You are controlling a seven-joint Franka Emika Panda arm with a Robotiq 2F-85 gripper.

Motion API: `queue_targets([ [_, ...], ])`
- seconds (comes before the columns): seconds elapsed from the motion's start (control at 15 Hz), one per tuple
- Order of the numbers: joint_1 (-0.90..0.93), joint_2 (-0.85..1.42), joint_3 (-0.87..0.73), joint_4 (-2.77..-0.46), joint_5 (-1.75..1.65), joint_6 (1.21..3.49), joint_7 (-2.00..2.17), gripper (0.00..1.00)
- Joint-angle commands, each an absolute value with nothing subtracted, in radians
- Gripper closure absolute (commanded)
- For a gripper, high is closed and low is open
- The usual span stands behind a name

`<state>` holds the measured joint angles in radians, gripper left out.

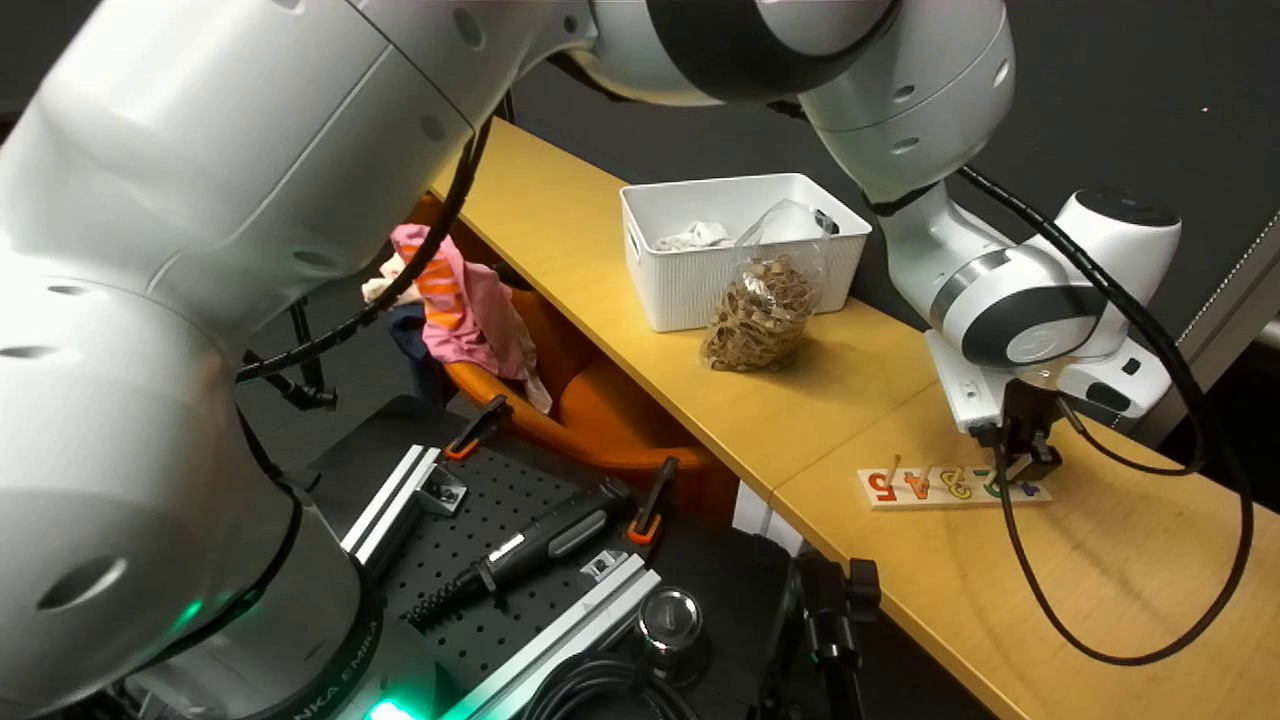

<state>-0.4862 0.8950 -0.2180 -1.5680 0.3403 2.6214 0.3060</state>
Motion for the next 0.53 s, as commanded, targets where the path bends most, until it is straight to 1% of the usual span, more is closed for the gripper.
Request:
queue_targets([
  [0.0, -0.508, 0.891, -0.204, -1.567, 0.364, 2.616, 0.289, 0.75],
  [0.2, -0.511, 0.881, -0.204, -1.583, 0.365, 2.629, 0.286, 0.99],
  [0.27, -0.51, 0.878, -0.204, -1.589, 0.365, 2.633, 0.284, 1.0],
  [0.47, -0.507, 0.87, -0.204, -1.608, 0.365, 2.649, 0.282, 1.0],
])
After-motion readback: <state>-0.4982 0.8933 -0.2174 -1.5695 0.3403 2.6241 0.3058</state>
